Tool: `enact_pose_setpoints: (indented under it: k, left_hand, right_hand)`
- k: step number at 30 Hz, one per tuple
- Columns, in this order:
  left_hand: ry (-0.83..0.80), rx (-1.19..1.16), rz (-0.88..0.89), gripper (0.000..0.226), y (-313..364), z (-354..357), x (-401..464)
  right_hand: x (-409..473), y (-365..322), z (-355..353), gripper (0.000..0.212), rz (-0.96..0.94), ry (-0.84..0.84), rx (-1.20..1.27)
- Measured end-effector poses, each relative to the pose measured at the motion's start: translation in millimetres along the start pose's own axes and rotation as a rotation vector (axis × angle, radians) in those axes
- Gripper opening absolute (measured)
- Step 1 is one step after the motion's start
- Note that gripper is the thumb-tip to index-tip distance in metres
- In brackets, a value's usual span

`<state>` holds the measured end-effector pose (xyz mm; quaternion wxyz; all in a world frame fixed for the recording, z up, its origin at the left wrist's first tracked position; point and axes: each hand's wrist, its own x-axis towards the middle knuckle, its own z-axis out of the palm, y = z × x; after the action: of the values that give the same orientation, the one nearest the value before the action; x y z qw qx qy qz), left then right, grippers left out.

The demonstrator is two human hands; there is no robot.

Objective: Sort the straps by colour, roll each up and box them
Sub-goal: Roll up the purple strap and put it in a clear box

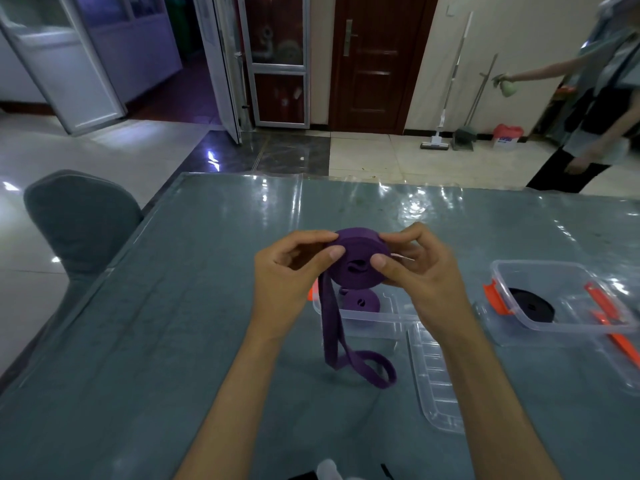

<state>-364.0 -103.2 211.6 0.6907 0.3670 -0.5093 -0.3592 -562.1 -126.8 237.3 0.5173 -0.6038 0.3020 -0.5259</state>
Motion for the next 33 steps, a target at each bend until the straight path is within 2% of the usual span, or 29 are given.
enact_pose_setpoints:
  k: [2,7,9,11,14,18,21,25,28,30,33]
  left_hand:
    - [-0.013,-0.016,-0.004,0.027,-1.5,0.9,-1.0]
    - [-0.256,0.006,-0.098,0.045,-0.6,-13.2,6.3]
    - [-0.229,0.018,-0.098,0.042,-0.4,-16.9,7.3]
    - [-0.144,0.022,-0.081,0.035,0.2,-17.1,6.9]
    - [-0.074,-0.025,-0.035,0.028,0.3,-13.2,5.9]
    - [-0.168,-0.060,-0.023,0.032,4.8,-16.3,8.8]
    - [-0.162,-0.011,0.021,0.032,7.2,-19.5,12.8]
    - [-0.077,0.031,0.056,0.022,7.9,-8.3,8.5]
    - [-0.137,-0.029,0.019,0.028,10.6,-5.8,6.4]
    - [-0.205,-0.031,0.004,0.036,13.6,-6.8,7.0]
    - [-0.170,0.016,0.024,0.036,15.7,-9.0,7.7]
  right_hand:
    - [0.1,-1.1,-1.9,0.023,-0.032,0.022,-0.002]
    - [-0.2,8.0,0.7,0.023,-0.058,0.139,0.037]
    - [-0.1,9.8,-1.0,0.022,-0.014,0.076,0.045]
    - [0.3,9.2,-3.3,0.033,0.033,0.014,0.023]
    - [0.6,8.3,-0.9,0.033,0.003,0.029,-0.007]
    - [1.9,6.8,5.8,0.026,-0.091,0.108,0.058]
    - [3.1,5.9,5.4,0.025,-0.034,0.062,0.068]
    - [2.8,3.7,6.6,0.034,-0.024,0.035,-0.017]
    - [3.4,1.5,7.1,0.054,-0.072,0.083,0.017]
    - [4.4,-0.1,7.4,0.049,-0.095,0.107,0.051]
    - [5.2,-3.7,7.1,0.036,-0.053,0.067,0.111]
